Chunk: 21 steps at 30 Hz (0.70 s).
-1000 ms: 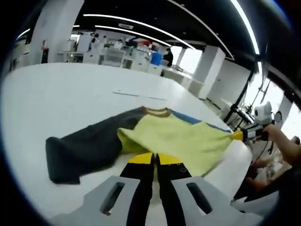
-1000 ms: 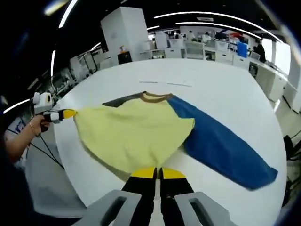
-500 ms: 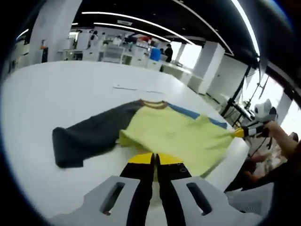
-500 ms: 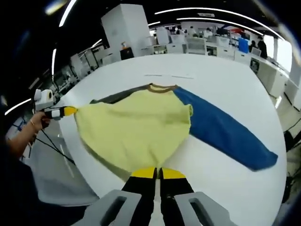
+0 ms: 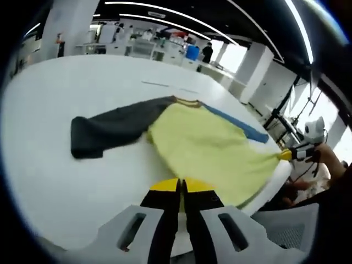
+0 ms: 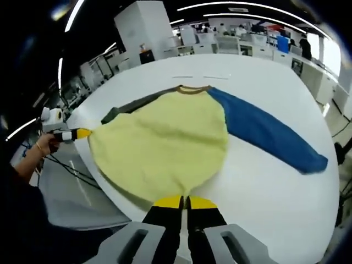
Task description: Fold the garment on the visible template until the final outline fits inside the template.
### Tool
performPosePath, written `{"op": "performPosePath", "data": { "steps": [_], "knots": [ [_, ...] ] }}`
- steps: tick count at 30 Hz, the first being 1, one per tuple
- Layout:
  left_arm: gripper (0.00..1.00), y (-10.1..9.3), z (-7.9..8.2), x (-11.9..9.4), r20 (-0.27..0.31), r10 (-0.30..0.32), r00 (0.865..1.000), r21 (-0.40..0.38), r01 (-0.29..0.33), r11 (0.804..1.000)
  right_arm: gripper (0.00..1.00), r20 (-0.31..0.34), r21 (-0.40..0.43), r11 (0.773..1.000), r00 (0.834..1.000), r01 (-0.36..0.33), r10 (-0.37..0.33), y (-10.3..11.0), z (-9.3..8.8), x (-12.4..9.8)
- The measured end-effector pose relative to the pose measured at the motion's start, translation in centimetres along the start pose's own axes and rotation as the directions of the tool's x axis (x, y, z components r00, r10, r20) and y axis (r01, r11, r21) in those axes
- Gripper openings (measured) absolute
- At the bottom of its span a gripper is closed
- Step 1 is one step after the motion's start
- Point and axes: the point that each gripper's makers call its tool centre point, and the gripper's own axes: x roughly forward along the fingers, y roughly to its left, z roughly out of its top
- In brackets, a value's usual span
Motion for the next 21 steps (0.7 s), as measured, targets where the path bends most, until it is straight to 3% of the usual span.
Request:
{"op": "performPosePath", "data": {
  "steps": [6, 13, 21],
  "knots": [
    [0.0, 0.4, -1.6, -0.2, -0.038, 0.026, 0.999, -0.032, -0.027, 0.999, 0.0, -0.053, 0.011, 1.0, 0.999, 0.008, -0.008, 0.4, -2.4, 0.3],
    [0.0, 2.2, -4.5, 0.6, -0.115, 0.08, 0.99, 0.003, -0.08, 0.997, 0.0, -0.108, 0.019, 1.0, 0.994, 0.018, -0.016, 0.8, -5.2, 1.5],
    [0.0, 3.1, -6.3, 1.0, -0.163, 0.118, 0.98, 0.033, -0.114, 0.993, 0.0, -0.119, 0.069, 0.996, 0.992, 0.053, -0.044, -0.2, -7.2, 2.9]
  ]
}}
